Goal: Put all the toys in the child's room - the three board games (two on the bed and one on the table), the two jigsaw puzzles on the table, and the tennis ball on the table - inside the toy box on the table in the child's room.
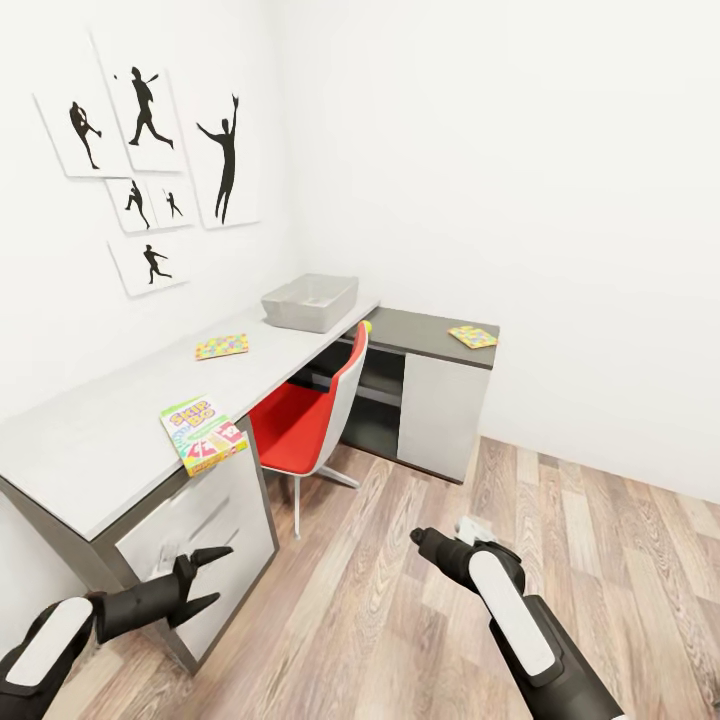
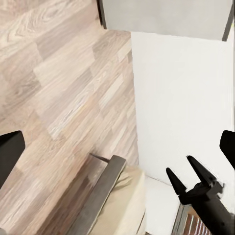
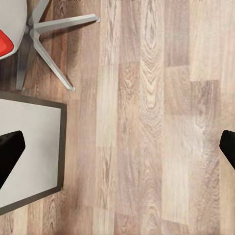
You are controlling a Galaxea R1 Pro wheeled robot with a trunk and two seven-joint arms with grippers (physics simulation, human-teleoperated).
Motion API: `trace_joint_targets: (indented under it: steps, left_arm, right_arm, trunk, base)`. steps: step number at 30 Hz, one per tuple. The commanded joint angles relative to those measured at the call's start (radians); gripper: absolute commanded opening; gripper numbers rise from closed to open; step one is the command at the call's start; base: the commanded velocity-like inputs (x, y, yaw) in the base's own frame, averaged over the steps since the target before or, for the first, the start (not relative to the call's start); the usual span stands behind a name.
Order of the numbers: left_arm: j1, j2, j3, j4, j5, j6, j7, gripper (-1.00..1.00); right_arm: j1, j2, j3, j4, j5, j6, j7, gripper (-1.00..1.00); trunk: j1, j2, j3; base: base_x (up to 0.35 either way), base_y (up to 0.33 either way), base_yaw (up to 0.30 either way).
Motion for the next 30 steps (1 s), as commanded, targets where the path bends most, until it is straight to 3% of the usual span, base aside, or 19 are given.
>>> trace_joint_targets:
  steps: [1,6,14,21,27,30]
  left_arm:
    - [-0.001,-0.009,0.002,-0.010,-0.009,-0.010,-0.009,1.00]
    - [-0.001,-0.056,-0.004,-0.029,-0.008,-0.112,-0.027,1.00]
    - [-0.001,-0.086,-0.009,-0.031,-0.018,-0.174,-0.116,1.00]
    - [0.000,-0.105,-0.011,-0.024,-0.017,-0.299,-0.126,1.00]
    - [0.001,-0.166,-0.011,-0.017,-0.021,-0.406,-0.127,1.00]
    - [0.011,-0.174,-0.012,-0.016,-0.020,-0.444,-0.128,1.00]
  right_arm:
    - [0.000,-0.001,0.000,-0.001,-0.007,0.001,-0.009,1.00]
    - [-0.001,-0.003,-0.003,-0.002,-0.007,0.001,-0.009,1.00]
    - [-0.002,-0.006,-0.005,-0.004,-0.007,0.001,-0.009,1.00]
    - [-0.002,-0.007,-0.006,-0.005,-0.007,0.000,-0.009,1.00]
    - [-0.001,-0.007,-0.006,-0.009,-0.007,0.000,-0.007,1.00]
    - [-0.001,-0.007,-0.006,-0.011,-0.006,0.000,-0.005,1.00]
  trunk:
    - [0.000,-0.001,-0.001]
    - [0.000,-0.001,-0.001]
    - [0.000,-0.001,-0.001]
    - [0.000,-0.001,-0.001]
    - [0.000,-0.001,-0.001]
    - [0.000,-0.001,-0.001]
  base:
    - [0.000,0.000,0.000]
    - [0.000,0.000,0.000]
    - [0.000,0.000,0.000]
    - [0.000,0.000,0.000]
    - [0.000,0.000,0.000]
    - [0.000,0.000,0.000]
